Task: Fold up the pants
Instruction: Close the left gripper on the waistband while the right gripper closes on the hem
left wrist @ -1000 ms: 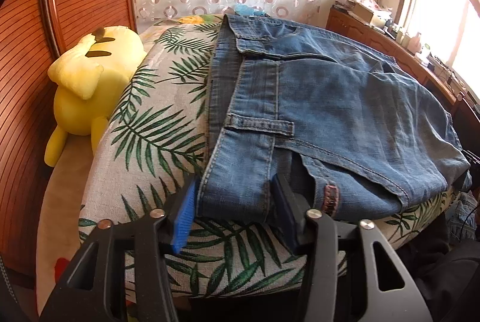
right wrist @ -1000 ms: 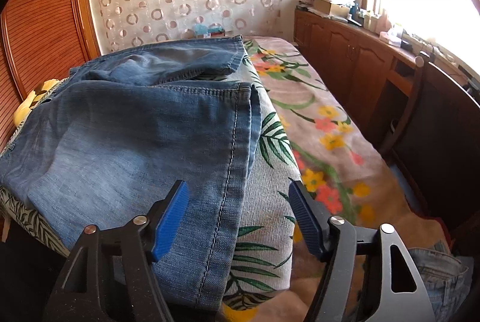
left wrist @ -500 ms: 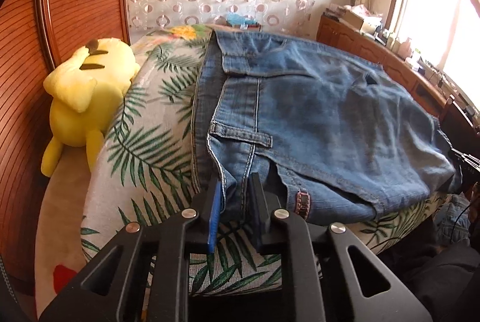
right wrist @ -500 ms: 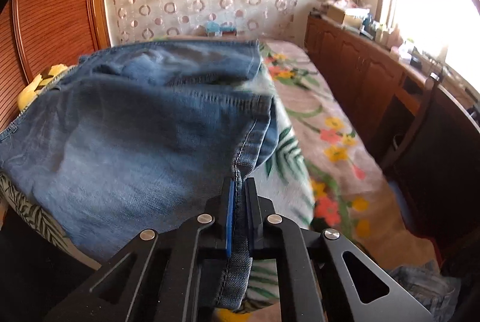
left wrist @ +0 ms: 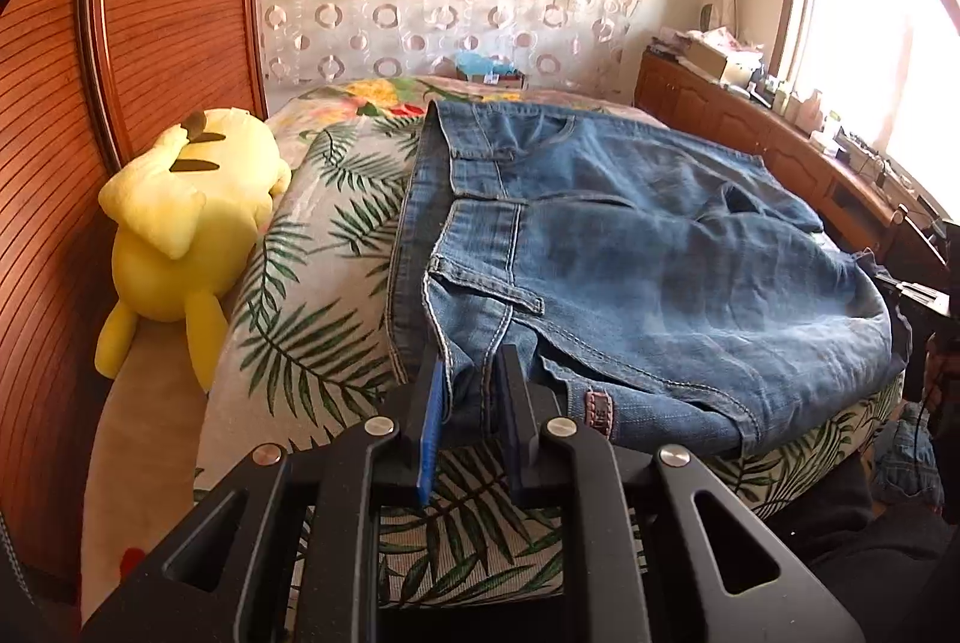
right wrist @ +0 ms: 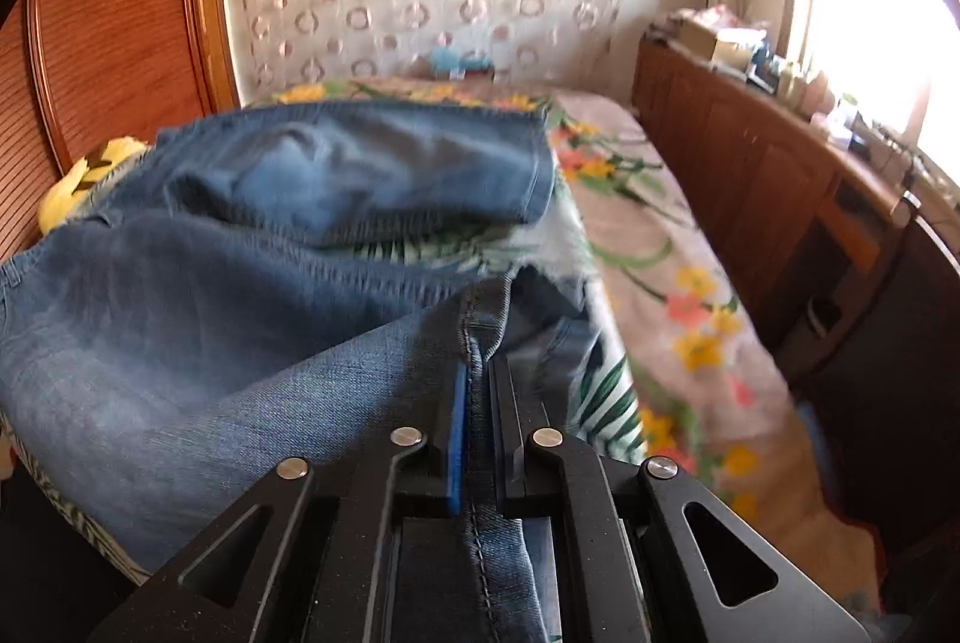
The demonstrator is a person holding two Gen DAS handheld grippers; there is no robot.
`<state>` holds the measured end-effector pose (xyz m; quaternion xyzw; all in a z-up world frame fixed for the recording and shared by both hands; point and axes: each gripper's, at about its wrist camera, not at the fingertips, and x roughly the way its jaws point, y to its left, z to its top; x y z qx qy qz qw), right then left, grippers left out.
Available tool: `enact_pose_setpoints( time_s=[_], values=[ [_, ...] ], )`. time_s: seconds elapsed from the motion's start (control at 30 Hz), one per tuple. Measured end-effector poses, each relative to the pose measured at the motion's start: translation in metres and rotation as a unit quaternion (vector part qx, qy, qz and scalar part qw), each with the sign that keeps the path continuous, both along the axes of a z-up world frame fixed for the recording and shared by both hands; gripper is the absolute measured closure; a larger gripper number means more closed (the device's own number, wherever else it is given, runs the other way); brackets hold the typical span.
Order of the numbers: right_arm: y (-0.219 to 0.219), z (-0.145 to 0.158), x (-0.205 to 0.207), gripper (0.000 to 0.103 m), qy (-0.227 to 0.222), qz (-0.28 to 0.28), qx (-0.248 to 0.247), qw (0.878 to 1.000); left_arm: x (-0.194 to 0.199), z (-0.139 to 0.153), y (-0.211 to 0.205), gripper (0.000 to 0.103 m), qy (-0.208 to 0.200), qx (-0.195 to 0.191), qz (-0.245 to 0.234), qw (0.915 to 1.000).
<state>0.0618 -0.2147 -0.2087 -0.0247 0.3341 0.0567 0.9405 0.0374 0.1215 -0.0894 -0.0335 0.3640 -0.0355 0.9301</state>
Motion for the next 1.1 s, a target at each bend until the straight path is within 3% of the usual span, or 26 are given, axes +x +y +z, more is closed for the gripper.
enact_pose_setpoints(
  time_s=[0.07, 0.2, 0.23, 0.3, 0.67, 0.87, 1.0, 1.1],
  values=[
    [-0.005, -0.007, -0.005, 0.097, 0.005, -0.005, 0.011, 1.0, 0.0, -0.002, -0.001, 0.085, 0.004, 0.002, 0.0, 1.0],
    [-0.019, -0.005, -0.024, 0.071, 0.007, -0.015, 0.028, 0.999, -0.001, -0.005, -0.002, 0.085, 0.006, 0.002, 0.0, 1.0],
    [-0.023, -0.002, -0.03, 0.061, 0.006, -0.016, 0.029, 0.999, -0.002, -0.005, -0.002, 0.085, 0.006, 0.002, 0.0, 1.0],
    [-0.027, 0.003, -0.041, 0.054, 0.005, -0.021, 0.023, 0.999, -0.002, -0.006, -0.002, 0.085, 0.007, 0.002, 0.001, 1.0],
    [-0.022, 0.004, -0.07, 0.054, 0.044, 0.029, 0.02, 0.998, 0.002, -0.017, -0.005, 0.085, 0.02, 0.009, 0.008, 0.9997],
    [-0.023, 0.009, -0.071, 0.054, 0.044, 0.031, 0.009, 0.998, 0.007, -0.031, 0.002, 0.074, 0.041, 0.0, 0.024, 0.9988],
    [-0.02, 0.012, -0.075, 0.066, 0.042, 0.027, -0.009, 0.999, 0.007, -0.037, 0.004, 0.068, 0.044, -0.001, 0.028, 0.9987],
    [-0.019, 0.011, -0.072, 0.083, 0.038, 0.02, -0.015, 0.999, 0.005, -0.038, 0.003, 0.068, 0.039, 0.004, 0.026, 0.9989]
  ],
)
